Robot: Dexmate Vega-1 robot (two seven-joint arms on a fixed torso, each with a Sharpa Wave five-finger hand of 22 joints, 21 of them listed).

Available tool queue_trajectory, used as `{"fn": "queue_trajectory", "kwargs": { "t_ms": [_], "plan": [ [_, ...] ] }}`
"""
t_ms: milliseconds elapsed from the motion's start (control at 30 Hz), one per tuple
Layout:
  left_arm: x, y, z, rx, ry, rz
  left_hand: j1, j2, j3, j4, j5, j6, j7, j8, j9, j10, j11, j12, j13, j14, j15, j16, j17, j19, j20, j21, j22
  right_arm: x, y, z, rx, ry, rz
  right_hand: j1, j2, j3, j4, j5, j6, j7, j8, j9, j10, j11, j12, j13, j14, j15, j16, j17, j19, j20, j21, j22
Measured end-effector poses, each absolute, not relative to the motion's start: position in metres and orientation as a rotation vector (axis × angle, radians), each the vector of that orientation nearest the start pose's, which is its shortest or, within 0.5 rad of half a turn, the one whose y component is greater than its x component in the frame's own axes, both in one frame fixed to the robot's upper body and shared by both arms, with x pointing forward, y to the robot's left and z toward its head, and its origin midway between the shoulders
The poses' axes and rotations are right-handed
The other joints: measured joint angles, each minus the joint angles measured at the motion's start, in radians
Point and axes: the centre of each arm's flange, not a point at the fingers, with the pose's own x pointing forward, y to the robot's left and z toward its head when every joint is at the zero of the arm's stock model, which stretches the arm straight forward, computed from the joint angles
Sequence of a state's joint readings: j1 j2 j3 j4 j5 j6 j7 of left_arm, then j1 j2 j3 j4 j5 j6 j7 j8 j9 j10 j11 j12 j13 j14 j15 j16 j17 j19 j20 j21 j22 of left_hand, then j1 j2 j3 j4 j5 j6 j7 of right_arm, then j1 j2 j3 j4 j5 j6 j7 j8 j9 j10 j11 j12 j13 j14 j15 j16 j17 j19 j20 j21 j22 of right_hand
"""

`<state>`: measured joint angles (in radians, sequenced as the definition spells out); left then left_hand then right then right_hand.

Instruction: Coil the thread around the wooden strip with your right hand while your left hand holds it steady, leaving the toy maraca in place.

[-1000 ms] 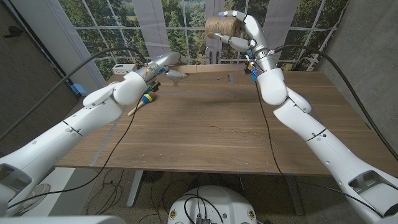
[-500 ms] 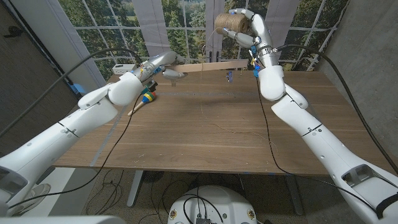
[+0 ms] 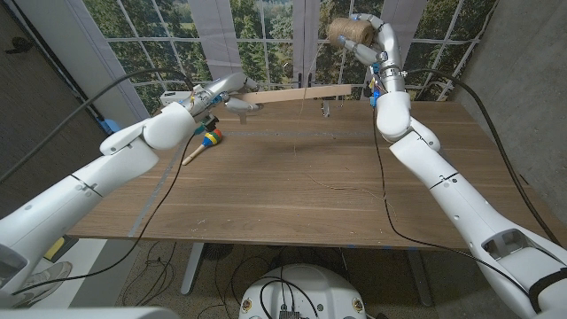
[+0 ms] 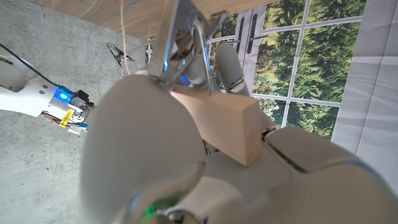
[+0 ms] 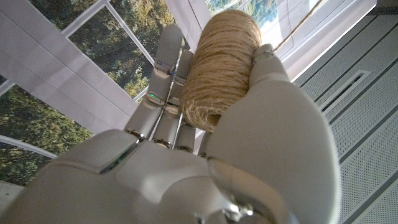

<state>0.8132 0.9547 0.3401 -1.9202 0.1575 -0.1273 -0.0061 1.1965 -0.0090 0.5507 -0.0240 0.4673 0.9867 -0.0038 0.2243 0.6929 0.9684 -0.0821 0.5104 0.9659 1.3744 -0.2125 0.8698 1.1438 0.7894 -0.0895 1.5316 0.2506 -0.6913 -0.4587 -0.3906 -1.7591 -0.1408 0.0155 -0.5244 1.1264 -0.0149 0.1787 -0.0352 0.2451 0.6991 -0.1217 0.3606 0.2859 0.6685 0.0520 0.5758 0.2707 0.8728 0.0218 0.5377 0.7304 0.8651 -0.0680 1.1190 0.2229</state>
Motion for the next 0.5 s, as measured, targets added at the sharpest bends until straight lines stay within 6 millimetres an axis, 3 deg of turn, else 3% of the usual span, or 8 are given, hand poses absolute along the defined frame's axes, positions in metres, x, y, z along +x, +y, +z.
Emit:
{"fn": "queue_trajectory", "kwargs": {
  "t_ms": [333, 367, 500],
  "plan": [
    [0.509, 0.247, 0.13, 1.162, -0.982, -0.146, 0.002, 0.001, 0.0, 0.0, 0.0, 0.004, 0.004, 0.0, 0.0, 0.0, 0.0, -0.008, 0.003, 0.0, 0.0, -0.002, 0.006, 0.0, 0.0, 0.0, 0.001, 0.539, -0.219, 0.181, -0.434, -1.128, -0.322, 0.0, 0.0, 0.003, -0.003, 0.003, 0.0, 0.0, 0.006, 0.012, 0.0, 0.0, 0.0, 0.0, 0.0, 0.0, 0.017, 0.013, 0.0, 0.0, 0.024, -0.005],
    [0.496, 0.248, 0.132, 1.181, -0.998, -0.147, 0.002, 0.001, 0.0, 0.0, 0.0, 0.005, 0.005, 0.0, 0.0, 0.0, 0.0, -0.008, 0.003, 0.0, 0.0, -0.002, 0.007, 0.0, 0.0, 0.0, 0.001, 0.548, -0.225, 0.177, -0.411, -1.059, -0.318, 0.0, 0.0, 0.003, -0.003, 0.003, 0.0, 0.0, 0.008, 0.014, 0.0, 0.0, 0.0, 0.0, 0.0, 0.0, 0.021, 0.017, 0.004, -0.004, 0.028, -0.005],
    [0.492, 0.248, 0.132, 1.184, -1.005, -0.149, 0.002, 0.001, 0.0, 0.0, 0.0, 0.005, 0.005, 0.0, 0.0, 0.002, -0.002, -0.008, 0.003, 0.0, 0.0, -0.002, 0.006, 0.0, 0.0, 0.0, 0.003, 0.55, -0.23, 0.178, -0.429, -1.036, -0.309, 0.0, 0.0, 0.003, -0.003, 0.0, 0.003, 0.003, 0.018, 0.023, 0.013, 0.013, 0.0, 0.001, 0.0, 0.0, 0.037, 0.033, 0.007, -0.007, 0.043, -0.009]
  ]
}}
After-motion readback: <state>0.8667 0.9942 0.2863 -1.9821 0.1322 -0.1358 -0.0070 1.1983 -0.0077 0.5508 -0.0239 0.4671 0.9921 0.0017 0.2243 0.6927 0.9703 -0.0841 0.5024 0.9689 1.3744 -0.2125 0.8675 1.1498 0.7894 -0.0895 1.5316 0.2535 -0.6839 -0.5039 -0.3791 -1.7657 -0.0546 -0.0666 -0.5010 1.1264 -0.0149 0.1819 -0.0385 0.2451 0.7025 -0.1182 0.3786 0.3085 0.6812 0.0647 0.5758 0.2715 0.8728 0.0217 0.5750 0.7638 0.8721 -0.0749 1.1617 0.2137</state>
